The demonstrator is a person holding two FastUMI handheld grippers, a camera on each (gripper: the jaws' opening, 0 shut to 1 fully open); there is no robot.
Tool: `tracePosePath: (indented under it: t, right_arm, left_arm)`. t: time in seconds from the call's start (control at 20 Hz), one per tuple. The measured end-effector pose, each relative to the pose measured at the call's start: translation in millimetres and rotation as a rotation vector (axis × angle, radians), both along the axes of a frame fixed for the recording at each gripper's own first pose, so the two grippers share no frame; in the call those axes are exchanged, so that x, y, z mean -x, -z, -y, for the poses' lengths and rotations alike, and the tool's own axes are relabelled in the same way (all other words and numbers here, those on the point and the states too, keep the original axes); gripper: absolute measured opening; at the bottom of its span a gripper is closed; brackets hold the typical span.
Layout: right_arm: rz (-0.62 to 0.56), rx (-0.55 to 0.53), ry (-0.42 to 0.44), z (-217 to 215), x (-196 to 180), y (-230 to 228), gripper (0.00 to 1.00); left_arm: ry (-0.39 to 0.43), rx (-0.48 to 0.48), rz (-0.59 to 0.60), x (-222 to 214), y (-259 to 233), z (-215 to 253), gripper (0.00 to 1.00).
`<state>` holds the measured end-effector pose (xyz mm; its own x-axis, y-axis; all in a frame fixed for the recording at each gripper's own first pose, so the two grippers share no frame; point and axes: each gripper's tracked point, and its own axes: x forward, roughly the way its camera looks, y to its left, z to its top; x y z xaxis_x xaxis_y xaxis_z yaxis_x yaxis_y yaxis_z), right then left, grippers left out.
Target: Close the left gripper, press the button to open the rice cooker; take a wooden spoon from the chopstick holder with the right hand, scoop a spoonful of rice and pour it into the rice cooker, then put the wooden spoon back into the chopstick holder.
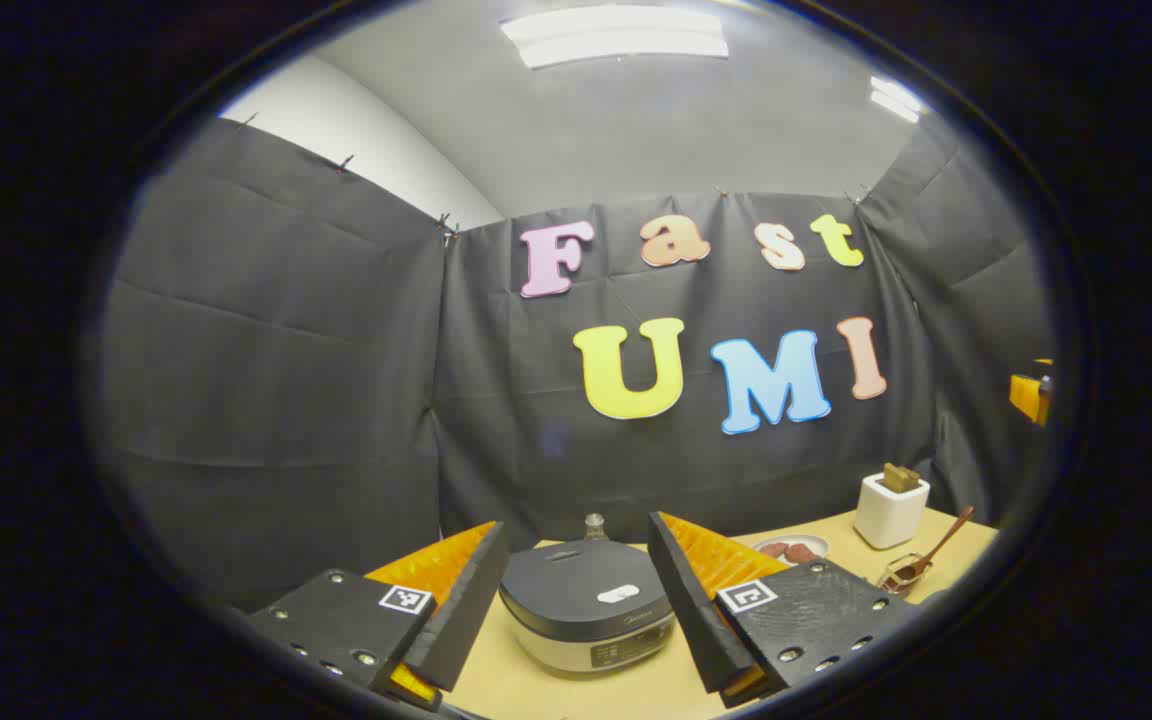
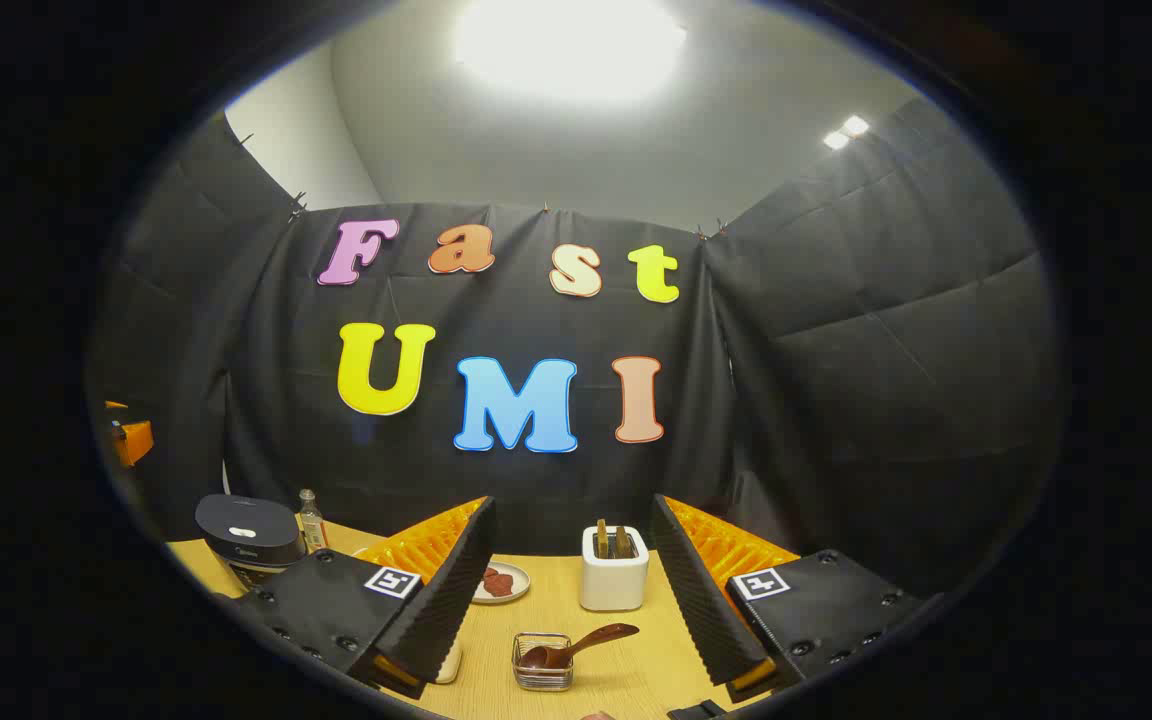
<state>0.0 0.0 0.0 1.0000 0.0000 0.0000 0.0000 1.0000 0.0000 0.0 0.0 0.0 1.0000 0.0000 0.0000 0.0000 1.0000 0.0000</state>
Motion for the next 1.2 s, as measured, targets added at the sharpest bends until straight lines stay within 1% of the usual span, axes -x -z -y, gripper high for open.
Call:
tracePosePath:
  t: [0.35,1.2]
  right_arm:
    - [0.004,0.012,-0.002,4,-1,2,0.98]
    - [-0.016,0.0,0.001,20,-3,13,0.97]
  left_arm:
    - [-0.002,0.0,-0.001,1,2,8,0.87]
    - [-0.007,0.006,-0.002,3,1,19,0.87]
